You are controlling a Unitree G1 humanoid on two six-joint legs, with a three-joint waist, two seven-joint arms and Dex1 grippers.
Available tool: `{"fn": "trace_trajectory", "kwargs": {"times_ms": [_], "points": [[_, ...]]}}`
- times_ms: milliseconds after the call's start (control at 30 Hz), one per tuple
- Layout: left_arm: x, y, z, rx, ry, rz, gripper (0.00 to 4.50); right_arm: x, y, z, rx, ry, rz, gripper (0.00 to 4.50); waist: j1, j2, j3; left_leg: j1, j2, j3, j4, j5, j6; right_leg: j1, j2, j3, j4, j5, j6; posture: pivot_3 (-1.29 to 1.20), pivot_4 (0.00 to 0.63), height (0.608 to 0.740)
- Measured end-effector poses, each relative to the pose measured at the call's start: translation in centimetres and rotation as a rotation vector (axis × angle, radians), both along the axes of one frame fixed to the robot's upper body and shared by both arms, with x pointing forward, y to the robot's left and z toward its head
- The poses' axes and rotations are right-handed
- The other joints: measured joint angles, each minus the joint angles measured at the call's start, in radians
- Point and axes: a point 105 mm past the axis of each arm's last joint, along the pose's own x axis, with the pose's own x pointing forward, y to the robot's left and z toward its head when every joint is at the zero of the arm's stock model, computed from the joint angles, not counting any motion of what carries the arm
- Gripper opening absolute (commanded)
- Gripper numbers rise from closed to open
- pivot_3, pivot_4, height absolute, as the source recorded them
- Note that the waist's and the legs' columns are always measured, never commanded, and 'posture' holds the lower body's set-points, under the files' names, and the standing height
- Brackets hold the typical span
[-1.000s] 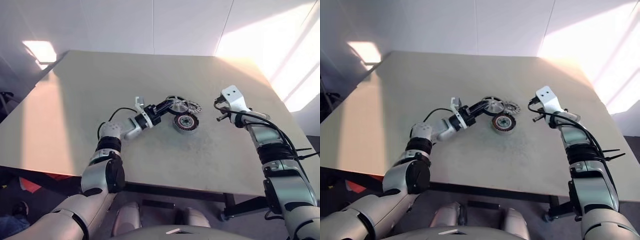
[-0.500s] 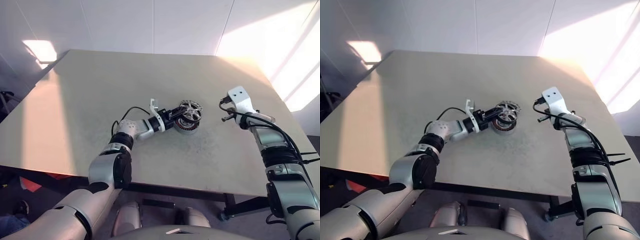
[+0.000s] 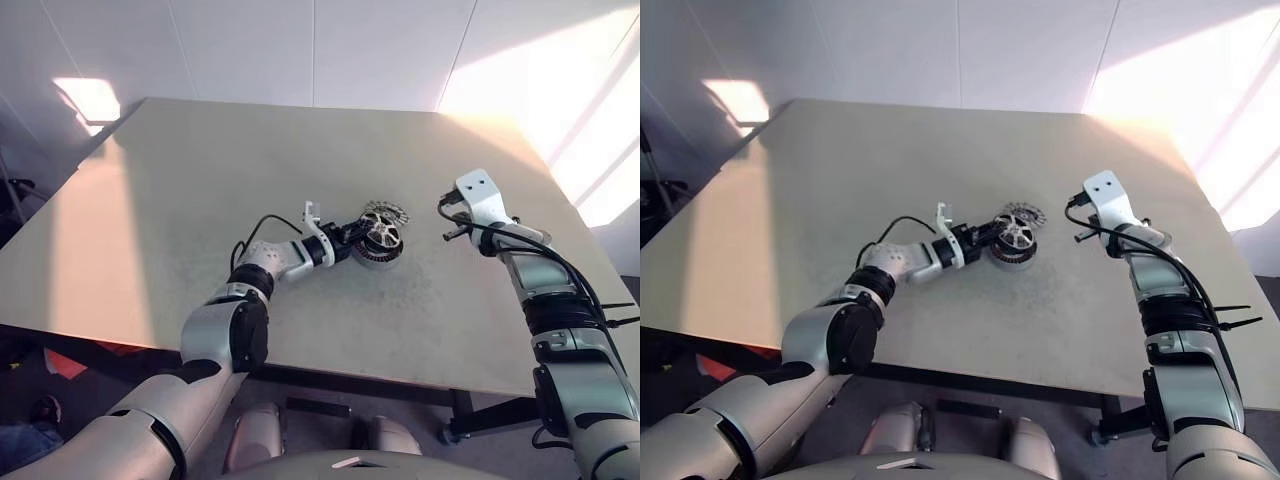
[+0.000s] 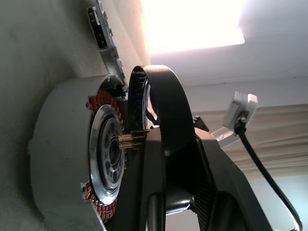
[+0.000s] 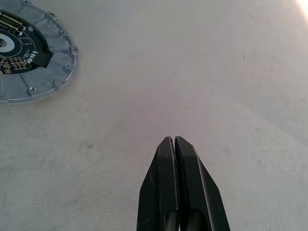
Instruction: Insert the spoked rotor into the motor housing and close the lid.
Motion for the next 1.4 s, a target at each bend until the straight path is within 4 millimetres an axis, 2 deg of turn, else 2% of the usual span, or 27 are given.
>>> {"fn": "trace_trajectory", "kwargs": {"times_ms": [333, 500, 533, 633, 767, 933, 1033, 1133, 1267, 1400], "points": [[0.0, -0.2, 0.0, 0.006, 0.005, -0.004, 0.38, 0.1, 0.2, 0.3, 0.003, -0.007, 0.006, 0.0, 0.0, 0.0, 0.0, 0.0, 0.0, 0.0, 0.0, 0.0, 0.0, 0.0, 0.0, 0.0, 0.0, 0.0, 0.0, 0.0, 0.0, 0.74], [0.2, 0.0, -0.3, 0.03, 0.004, 0.018, 1.99, 0.2, 0.3, 0.4, 0.006, -0.011, 0.012, 0.0, 0.0, 0.0, 0.0, 0.0, 0.0, 0.0, 0.0, 0.0, 0.0, 0.0, 0.0, 0.0, 0.0, 0.0, 0.0, 0.0, 0.0, 0.74], [0.4, 0.0, -0.1, 0.027, 0.001, 0.024, 1.99, 0.2, 0.4, 0.4, 0.009, -0.01, 0.016, 0.0, 0.0, 0.0, 0.0, 0.0, 0.0, 0.0, 0.0, 0.0, 0.0, 0.0, 0.0, 0.0, 0.0, 0.0, 0.0, 0.0, 0.0, 0.74], [0.9, 0.7, 0.2, 0.041, -0.007, 0.047, 1.99, 0.3, 1.7, 1.0, 0.035, -0.026, 0.07, 0.0, -0.004, 0.0, 0.0, 0.001, 0.0, 0.0, 0.0, 0.0, 0.0, 0.0, 0.0, 0.0, 0.001, 0.0, 0.0, 0.0, 0.0, 0.74], [1.8, 2.8, 0.5, 0.05, -0.024, 0.091, 1.99, 0.0, 4.2, 2.3, 0.092, -0.064, 0.184, 0.0, -0.003, 0.001, 0.0, 0.0, 0.001, 0.0, 0.0, 0.0, 0.0, -0.001, 0.0, -0.001, 0.001, 0.0, 0.0, 0.0, 0.0, 0.74], [2.9, 5.8, 1.8, 0.037, -0.084, 0.142, 1.99, -2.0, 9.5, 3.7, 0.264, -0.108, 0.438, 0.0, 0.004, 0.001, 0.0, -0.002, 0.001, 0.0, 0.0, 0.0, 0.001, -0.002, 0.0, -0.001, 0.001, 0.0, 0.0, 0.0, 0.0, 0.74], [3.2, 7.2, 2.3, 0.035, -0.119, 0.166, 1.99, -3.5, 11.7, 4.6, 0.329, -0.121, 0.555, 0.0, 0.007, 0.001, 0.0, -0.001, 0.001, 0.0, 0.001, 0.0, 0.0, -0.001, 0.0, -0.001, 0.001, 0.0, 0.0, 0.0, 0.0, 0.74], [3.2, 8.4, 2.1, 0.042, -0.13, 0.188, 1.99, -4.3, 12.4, 4.2, 0.335, -0.102, 0.591, 0.0, 0.008, 0.001, 0.0, -0.001, 0.001, 0.0, 0.001, 0.0, 0.0, -0.001, 0.0, -0.001, 0.001, 0.0, 0.0, 0.0, 0.0, 0.74], [2.8, 10.4, 0.6, 0.061, -0.106, 0.229, 1.99, -5.4, 12.9, 2.8, 0.355, -0.043, 0.604, 0.0, 0.003, 0.001, 0.0, 0.001, 0.001, 0.0, 0.001, -0.002, -0.003, 0.001, 0.0, -0.001, 0.001, 0.0, 0.0, 0.0, 0.0, 0.74], [2.7, 11.3, 0.0, 0.07, -0.092, 0.262, 1.99, -5.4, 13.5, 0.6, 0.372, 0.031, 0.586, 0.0, -0.003, 0.001, 0.0, 0.0, 0.001, 0.0, 0.0, -0.002, -0.004, 0.001, 0.0, -0.001, 0.0, 0.0, 0.0, 0.0, 0.0, 0.74]]}}
